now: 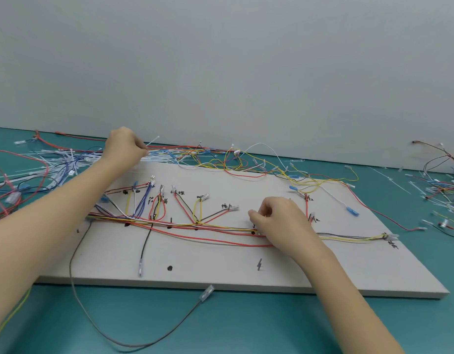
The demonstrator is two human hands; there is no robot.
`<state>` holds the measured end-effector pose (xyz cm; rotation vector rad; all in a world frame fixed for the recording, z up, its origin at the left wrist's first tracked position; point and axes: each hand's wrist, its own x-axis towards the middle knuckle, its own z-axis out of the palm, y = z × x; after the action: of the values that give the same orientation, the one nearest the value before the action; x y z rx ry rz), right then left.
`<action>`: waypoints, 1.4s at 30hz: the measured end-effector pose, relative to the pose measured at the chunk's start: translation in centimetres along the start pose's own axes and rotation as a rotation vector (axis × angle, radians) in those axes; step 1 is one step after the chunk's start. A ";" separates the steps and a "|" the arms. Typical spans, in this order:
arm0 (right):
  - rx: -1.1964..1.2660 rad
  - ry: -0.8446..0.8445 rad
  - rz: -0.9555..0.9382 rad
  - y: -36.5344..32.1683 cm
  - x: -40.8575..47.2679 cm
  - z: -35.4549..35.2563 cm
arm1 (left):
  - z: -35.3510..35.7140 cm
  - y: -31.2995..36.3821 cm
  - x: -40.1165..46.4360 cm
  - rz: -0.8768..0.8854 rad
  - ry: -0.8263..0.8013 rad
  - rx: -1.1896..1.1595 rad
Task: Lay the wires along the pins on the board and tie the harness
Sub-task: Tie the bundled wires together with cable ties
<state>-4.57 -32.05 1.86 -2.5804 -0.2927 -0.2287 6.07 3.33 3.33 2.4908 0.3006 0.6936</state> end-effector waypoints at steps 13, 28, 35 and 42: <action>-0.091 -0.268 0.017 0.3 1.6 -0.1 | -2.2 -1.6 -6.1 -0.058 -0.243 -0.362; -0.029 -0.353 0.027 2.2 1.9 -1.7 | -1.6 0.5 -9.1 0.034 -0.111 -0.414; -0.051 -0.326 0.177 6.1 1.3 -4.7 | 0.3 5.1 -11.7 0.087 -0.139 -0.576; -0.179 -0.256 0.337 6.2 1.1 -6.3 | -0.3 7.6 -13.2 0.043 -0.252 -0.714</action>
<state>-2.55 -40.37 4.39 -2.7854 0.0798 0.2081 -4.68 -7.39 2.24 1.8677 -0.0898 0.3973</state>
